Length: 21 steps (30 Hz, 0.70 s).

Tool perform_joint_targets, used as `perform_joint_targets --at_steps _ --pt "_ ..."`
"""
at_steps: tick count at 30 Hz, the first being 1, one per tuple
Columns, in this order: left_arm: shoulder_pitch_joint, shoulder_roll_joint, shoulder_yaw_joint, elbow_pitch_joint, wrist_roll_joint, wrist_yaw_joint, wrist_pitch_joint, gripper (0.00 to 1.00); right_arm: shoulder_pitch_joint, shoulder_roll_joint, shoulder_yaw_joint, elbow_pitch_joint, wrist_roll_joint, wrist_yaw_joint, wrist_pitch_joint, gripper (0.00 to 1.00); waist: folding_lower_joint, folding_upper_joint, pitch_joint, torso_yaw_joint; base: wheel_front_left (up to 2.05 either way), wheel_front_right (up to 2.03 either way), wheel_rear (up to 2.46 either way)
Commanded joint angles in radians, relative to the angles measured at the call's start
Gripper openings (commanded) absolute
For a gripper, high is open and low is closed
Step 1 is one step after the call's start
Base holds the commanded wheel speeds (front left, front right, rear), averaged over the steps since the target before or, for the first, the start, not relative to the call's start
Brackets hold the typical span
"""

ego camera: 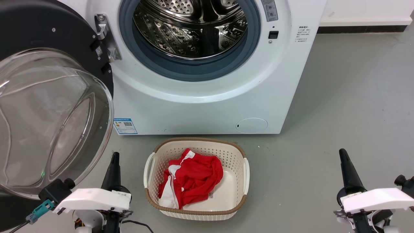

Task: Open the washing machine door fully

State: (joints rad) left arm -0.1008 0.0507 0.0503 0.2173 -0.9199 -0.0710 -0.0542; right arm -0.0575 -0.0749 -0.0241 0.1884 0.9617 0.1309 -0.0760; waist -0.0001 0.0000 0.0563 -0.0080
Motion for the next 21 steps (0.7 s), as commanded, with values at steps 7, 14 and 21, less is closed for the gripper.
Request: perform_joint_targets --at_steps 7,14,21 --pt "-0.012 0.001 0.013 -0.004 -0.108 -0.015 0.026 0.00 -0.026 -0.008 -0.009 0.001 0.110 0.000 0.024 0.00 0.0001 0.0000 -0.006 0.001 0.00 0.00 0.00" --pt "-0.012 0.001 0.020 0.001 -0.187 -0.022 0.045 0.00 -0.031 -0.008 -0.014 0.009 0.188 0.000 0.042 0.00 0.0001 0.0000 -0.011 0.002 0.00 0.00 0.00" --pt "-0.012 0.000 0.027 0.004 -0.251 -0.027 0.062 0.00 -0.035 -0.008 -0.018 0.014 0.251 0.000 0.057 0.00 0.0001 0.0000 -0.015 0.002 0.00 0.00 0.00"
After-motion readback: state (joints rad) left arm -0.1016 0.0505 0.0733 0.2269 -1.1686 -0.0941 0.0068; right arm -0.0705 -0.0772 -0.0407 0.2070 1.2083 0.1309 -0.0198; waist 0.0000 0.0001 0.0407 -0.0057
